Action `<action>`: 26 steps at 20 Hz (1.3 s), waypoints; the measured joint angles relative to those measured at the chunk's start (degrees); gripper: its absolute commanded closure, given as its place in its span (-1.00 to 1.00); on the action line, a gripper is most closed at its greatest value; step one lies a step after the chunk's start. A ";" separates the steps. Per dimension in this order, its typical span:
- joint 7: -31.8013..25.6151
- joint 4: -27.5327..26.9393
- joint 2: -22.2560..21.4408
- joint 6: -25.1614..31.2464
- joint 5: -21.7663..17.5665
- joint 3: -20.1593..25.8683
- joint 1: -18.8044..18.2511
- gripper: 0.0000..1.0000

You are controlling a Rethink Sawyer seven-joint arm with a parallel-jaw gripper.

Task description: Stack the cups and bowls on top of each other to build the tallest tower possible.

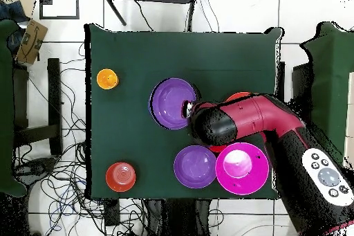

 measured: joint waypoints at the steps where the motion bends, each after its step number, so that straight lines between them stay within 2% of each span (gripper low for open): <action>1: -0.01 -0.24 -0.01 0.00 0.01 -0.02 0.04 1.00; 26: -1.20 -2.04 0.00 0.34 0.05 0.02 -0.41 1.00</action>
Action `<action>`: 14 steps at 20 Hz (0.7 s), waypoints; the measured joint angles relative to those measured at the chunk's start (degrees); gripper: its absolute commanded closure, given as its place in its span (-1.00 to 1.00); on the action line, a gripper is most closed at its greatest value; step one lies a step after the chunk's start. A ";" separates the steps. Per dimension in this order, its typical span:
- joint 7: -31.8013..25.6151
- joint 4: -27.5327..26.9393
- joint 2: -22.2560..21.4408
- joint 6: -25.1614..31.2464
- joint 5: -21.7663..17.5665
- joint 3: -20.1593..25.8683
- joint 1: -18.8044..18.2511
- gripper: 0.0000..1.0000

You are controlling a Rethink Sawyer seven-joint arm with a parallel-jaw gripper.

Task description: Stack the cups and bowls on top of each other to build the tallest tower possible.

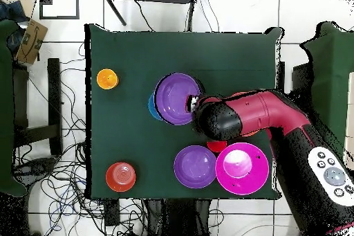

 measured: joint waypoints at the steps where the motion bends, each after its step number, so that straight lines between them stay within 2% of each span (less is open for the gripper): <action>1: -0.28 0.00 0.00 0.25 0.08 0.06 -0.12 1.00; 14: -4.34 0.00 0.00 8.75 3.22 0.87 -1.22 1.00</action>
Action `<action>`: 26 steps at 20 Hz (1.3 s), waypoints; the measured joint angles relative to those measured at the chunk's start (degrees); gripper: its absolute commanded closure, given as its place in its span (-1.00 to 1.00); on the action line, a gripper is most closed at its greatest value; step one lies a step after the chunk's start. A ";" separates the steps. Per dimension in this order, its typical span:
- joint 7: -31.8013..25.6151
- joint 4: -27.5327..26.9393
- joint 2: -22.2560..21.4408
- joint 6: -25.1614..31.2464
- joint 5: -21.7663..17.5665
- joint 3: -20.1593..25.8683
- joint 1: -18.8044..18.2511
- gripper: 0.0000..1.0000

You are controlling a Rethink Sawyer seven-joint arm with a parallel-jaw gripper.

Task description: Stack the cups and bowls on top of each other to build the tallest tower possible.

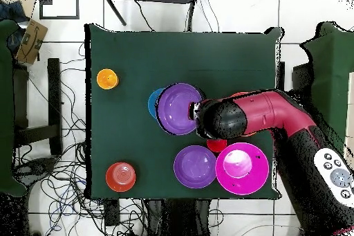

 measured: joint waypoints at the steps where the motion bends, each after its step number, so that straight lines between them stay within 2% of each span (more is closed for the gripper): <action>1: -0.26 0.00 0.00 0.34 0.04 0.12 -0.18 1.00; 10: -1.31 0.00 0.00 0.43 1.00 0.60 -0.97 1.00; 21: -1.34 0.01 -0.01 2.76 6.19 2.21 -1.14 1.00; 26: -1.34 -0.01 0.22 2.89 7.18 3.51 -1.13 1.00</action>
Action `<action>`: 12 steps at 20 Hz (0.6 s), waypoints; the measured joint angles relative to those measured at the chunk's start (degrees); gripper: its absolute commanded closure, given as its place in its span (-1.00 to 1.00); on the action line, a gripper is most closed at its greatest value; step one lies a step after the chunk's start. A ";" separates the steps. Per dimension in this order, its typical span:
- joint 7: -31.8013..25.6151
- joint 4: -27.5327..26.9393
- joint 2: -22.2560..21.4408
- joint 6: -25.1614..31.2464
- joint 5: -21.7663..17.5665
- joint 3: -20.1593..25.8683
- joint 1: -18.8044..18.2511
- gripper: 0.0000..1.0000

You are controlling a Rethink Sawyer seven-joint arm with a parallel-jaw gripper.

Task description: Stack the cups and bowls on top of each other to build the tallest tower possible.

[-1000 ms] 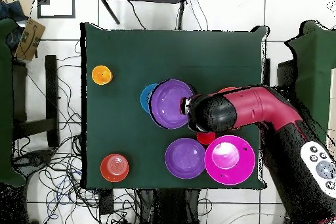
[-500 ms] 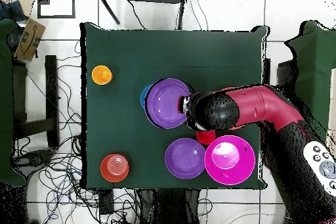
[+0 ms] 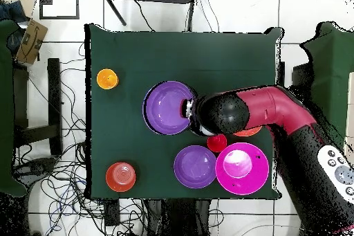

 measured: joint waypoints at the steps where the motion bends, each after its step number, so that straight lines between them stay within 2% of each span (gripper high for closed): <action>1: 0.00 0.01 0.14 0.01 0.05 0.20 0.00 1.00; 12: 0.00 0.24 3.30 -1.77 -0.11 1.76 -0.08 1.00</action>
